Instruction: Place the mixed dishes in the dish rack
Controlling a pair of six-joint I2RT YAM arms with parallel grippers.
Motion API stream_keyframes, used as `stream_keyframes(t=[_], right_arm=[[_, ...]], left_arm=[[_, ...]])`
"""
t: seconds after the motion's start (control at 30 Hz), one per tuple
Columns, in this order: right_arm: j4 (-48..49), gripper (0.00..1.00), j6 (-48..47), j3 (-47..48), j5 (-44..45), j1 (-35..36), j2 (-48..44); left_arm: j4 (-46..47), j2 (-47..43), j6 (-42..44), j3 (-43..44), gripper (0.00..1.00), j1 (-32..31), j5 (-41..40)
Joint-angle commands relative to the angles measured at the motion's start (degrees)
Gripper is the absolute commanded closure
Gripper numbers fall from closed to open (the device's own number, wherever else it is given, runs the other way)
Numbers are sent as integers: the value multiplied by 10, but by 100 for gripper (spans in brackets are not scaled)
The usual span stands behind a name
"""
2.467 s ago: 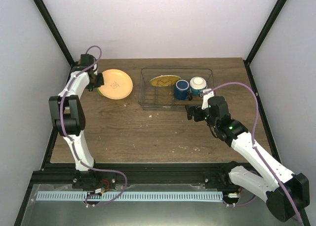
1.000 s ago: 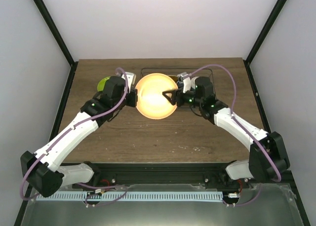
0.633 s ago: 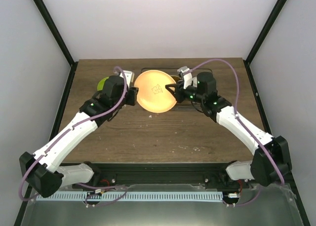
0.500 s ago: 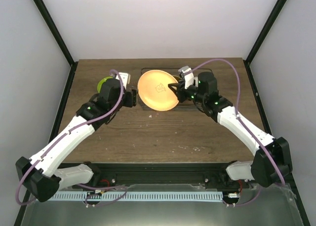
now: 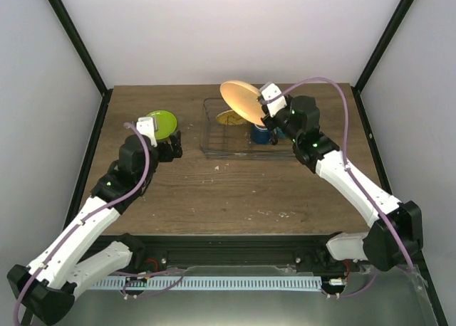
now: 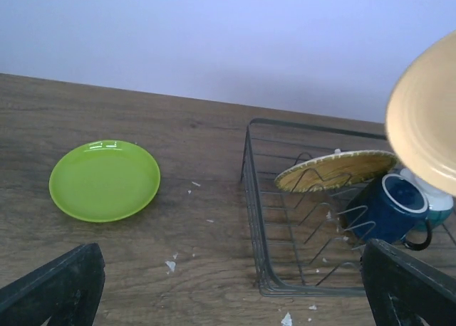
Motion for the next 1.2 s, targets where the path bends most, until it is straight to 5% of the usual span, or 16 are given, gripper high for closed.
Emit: stream_keyframes(t=[0.0,0.13,0.63,1.17], right_arm=[[92,99,-138,-46,18,22,-36],[174,99,-286,-144,11,59,-66],[215,99,-435,-209,-26,64,-66],[209,99,-438,-178,-56,63,12]], left_arm=[[20,18,8,9,0,6,-6],[22,29,13,4,0,13,-16],[32,24,14,-10,0,25,1],[32,30,25,-11,0,31,-1]])
